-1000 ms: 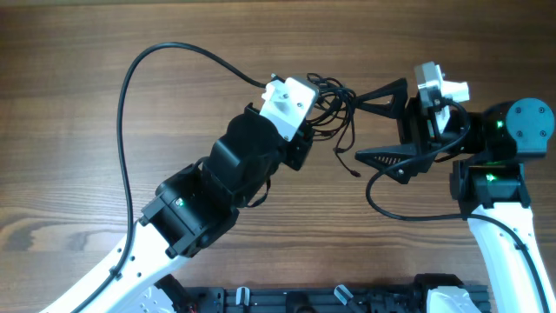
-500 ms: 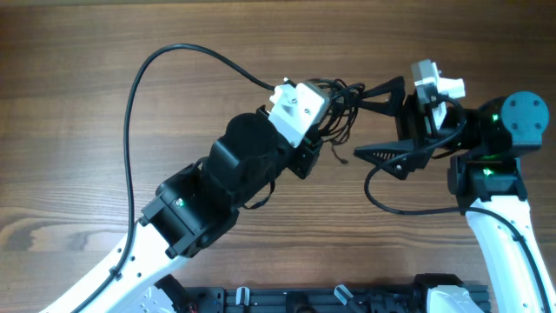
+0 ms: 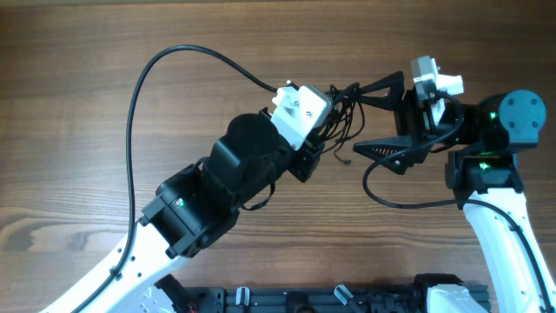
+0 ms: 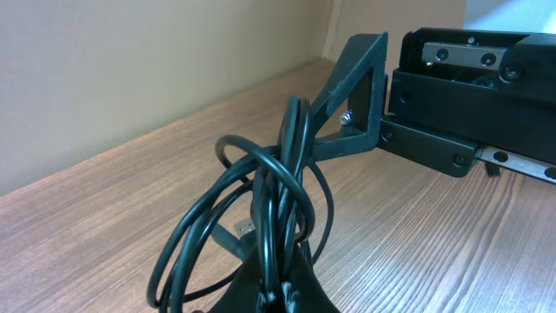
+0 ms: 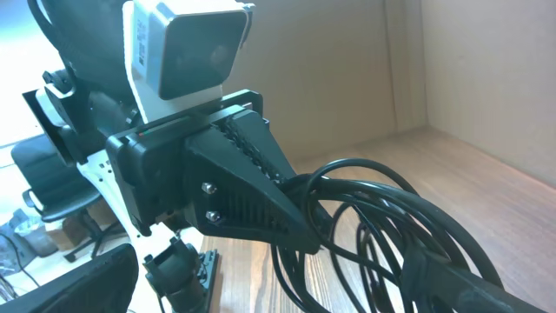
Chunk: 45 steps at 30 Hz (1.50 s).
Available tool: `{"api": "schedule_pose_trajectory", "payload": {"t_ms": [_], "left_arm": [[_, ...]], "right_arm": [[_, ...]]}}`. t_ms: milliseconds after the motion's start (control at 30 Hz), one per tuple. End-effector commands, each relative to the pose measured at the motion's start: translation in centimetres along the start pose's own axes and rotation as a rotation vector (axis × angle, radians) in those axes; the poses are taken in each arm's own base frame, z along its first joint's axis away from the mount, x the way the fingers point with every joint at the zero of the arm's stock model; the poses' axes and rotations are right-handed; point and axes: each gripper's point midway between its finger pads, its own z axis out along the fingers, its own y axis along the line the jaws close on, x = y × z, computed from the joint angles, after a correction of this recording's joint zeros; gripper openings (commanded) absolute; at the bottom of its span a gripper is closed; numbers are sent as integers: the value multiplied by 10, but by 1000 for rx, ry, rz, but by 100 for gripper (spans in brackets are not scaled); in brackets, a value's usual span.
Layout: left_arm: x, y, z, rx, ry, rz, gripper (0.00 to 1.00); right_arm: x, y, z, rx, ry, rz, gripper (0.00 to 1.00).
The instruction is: Untangle cables
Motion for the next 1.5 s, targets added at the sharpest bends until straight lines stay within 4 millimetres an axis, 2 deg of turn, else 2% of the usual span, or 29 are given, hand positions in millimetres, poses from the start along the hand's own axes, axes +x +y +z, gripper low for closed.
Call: {"api": "schedule_pose_trajectory", "payload": {"t_ms": [0,133,267,433,500,567,667,800,900,1100,1200,1233,1467], "left_arm": [[-10,-10,-7,49,-32,-3,4],[-9,-31,-10,173,-27,48,4],[-12,-30,-10,162,-43,52,4],[-22,6,-8,-47,-85,44,4],[-25,32,-12,-203,-95,38,4],[-25,41,-14,-255,-97,36,4],[-22,40,-13,-249,-86,38,4],[-18,20,-9,-132,-67,44,4],[-18,18,-9,-116,-67,44,4],[-26,14,-10,-96,-99,42,4],[-24,-8,-9,32,-91,48,4],[-24,-10,-9,42,-90,48,4],[-19,8,-9,-59,-69,45,4]], "right_arm": [[0,-5,-1,6,-2,-37,99],[0,-5,-1,6,-2,-68,99],[4,-3,-1,-18,12,-59,99],[12,9,-2,-87,52,42,99],[12,8,-2,-86,52,49,99],[12,9,-2,-87,52,40,99],[7,11,-2,-85,51,-39,99],[2,13,-2,-77,45,-131,99],[-3,5,-1,-35,17,-192,99],[2,2,-1,-34,17,-172,99],[-1,-7,-1,8,-4,-214,99],[-3,-10,-1,25,-11,-217,99],[-8,-20,-2,85,-39,-220,99]]}}
